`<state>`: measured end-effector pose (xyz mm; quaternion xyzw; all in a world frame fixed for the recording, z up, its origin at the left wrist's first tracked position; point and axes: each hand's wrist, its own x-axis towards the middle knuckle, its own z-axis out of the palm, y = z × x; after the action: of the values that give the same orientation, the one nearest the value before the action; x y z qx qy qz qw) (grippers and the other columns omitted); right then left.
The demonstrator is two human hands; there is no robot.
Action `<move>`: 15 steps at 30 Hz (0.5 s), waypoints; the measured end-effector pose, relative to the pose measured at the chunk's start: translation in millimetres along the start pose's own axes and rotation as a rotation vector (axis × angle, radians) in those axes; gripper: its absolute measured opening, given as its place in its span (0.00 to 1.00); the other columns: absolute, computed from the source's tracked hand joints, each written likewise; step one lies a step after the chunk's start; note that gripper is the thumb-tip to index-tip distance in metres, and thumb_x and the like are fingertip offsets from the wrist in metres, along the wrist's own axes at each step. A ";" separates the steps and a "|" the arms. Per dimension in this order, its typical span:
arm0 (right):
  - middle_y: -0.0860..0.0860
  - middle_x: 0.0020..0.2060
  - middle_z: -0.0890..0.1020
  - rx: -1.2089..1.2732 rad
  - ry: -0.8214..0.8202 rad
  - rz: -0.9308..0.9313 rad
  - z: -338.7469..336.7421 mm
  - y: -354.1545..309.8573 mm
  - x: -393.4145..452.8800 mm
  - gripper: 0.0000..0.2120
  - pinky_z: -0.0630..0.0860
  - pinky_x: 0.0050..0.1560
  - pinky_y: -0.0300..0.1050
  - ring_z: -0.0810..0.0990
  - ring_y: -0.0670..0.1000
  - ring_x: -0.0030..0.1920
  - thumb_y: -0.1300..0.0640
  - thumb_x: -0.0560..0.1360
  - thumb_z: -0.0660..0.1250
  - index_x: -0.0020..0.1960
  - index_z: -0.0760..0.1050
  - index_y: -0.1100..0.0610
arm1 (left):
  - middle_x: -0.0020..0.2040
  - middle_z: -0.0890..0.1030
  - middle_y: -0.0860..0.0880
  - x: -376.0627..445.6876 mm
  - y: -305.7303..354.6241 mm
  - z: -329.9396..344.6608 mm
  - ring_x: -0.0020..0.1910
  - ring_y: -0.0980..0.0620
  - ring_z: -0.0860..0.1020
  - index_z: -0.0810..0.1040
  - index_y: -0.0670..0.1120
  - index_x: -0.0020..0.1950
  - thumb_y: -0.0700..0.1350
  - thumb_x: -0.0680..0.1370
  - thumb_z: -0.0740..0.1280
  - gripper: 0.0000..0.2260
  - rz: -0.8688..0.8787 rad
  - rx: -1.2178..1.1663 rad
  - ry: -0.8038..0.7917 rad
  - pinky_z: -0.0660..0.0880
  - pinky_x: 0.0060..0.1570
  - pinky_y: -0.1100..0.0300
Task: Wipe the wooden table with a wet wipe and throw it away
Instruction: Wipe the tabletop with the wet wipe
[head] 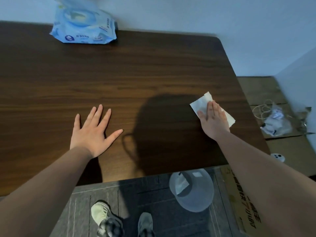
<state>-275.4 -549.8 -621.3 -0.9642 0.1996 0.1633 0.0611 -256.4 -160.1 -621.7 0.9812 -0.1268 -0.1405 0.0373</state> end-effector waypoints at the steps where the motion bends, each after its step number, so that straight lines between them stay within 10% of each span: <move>1: 0.52 0.77 0.43 0.005 0.001 0.007 0.1 0.4 0.0 0.33 0.40 0.74 0.48 0.40 0.50 0.76 0.39 0.79 0.38 0.76 0.38 0.57 | 0.78 0.41 0.52 0.2 0.8 -0.5 0.76 0.54 0.39 0.41 0.57 0.77 0.73 0.72 0.38 0.36 -0.005 -0.002 -0.008 0.39 0.72 0.43; 15: 0.54 0.77 0.42 0.037 -0.019 0.102 10.9 -81.2 -42.2 0.33 0.40 0.74 0.51 0.40 0.52 0.76 0.39 0.79 0.40 0.76 0.38 0.58 | 0.78 0.38 0.51 4.2 -1.2 -14.3 0.76 0.52 0.36 0.40 0.57 0.77 0.72 0.74 0.46 0.37 0.024 -0.087 -0.156 0.36 0.72 0.41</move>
<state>-282.2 -458.2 -612.9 -0.9500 0.2507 0.1714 0.0725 -248.1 -159.5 -609.3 0.9632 -0.1350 -0.2213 0.0714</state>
